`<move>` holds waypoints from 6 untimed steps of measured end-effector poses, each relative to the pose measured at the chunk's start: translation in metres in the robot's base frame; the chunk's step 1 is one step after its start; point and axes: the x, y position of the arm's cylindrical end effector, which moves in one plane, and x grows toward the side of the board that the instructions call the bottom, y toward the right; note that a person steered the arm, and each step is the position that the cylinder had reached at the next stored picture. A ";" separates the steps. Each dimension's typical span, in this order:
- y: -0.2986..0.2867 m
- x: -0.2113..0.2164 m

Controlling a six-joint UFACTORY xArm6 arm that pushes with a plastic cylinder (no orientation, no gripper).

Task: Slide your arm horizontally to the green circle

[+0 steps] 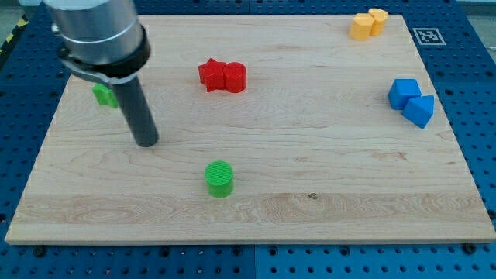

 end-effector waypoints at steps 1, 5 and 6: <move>0.015 0.000; 0.097 0.022; 0.113 0.024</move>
